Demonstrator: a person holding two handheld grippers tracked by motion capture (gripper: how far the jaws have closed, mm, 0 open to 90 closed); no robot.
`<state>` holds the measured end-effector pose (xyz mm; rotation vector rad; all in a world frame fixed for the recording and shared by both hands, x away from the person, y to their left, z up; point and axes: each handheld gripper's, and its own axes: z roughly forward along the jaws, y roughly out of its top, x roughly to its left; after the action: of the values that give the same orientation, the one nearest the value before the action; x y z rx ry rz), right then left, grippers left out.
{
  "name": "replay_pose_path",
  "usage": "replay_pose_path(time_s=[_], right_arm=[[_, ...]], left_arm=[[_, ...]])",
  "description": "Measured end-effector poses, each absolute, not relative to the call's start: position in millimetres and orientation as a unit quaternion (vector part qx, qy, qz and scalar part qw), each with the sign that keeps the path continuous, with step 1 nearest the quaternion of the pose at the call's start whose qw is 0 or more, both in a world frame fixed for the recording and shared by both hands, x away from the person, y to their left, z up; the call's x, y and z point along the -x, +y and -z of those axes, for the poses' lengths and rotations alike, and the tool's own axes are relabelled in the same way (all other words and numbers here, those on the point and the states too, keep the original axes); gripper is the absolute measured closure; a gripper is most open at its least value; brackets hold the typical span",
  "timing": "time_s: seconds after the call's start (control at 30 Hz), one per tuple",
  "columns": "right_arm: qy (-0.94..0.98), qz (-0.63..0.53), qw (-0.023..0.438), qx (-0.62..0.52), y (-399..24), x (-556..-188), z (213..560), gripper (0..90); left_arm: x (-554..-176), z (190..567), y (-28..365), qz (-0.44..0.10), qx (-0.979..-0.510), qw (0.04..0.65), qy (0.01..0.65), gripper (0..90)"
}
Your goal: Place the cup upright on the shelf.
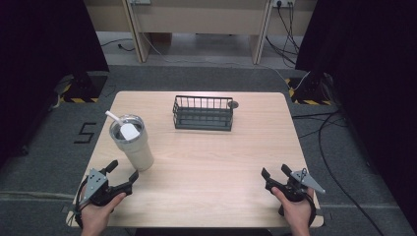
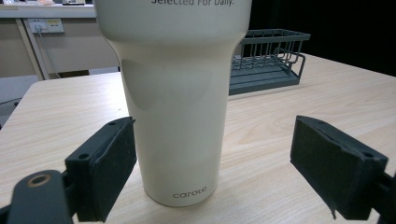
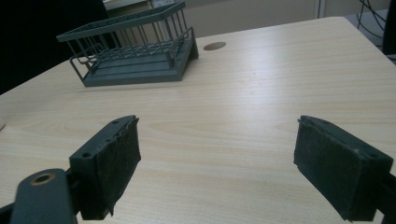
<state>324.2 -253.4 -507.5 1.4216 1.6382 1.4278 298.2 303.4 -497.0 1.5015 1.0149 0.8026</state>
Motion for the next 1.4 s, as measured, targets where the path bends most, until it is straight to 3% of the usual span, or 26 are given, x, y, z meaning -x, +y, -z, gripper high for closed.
replay_pose_path(time_s=[0.23,1.4], right_arm=[[0.611,-0.525,0.293,-0.515,-253,-323,503,17.0],[0.614,-0.515,0.284,-0.526,-251,-327,508,17.3]], left_arm=[[-307,496,304,-0.339,-0.633,0.546,0.431,13.6],[-367,506,294,-0.341,-0.641,0.527,0.441,10.1]])
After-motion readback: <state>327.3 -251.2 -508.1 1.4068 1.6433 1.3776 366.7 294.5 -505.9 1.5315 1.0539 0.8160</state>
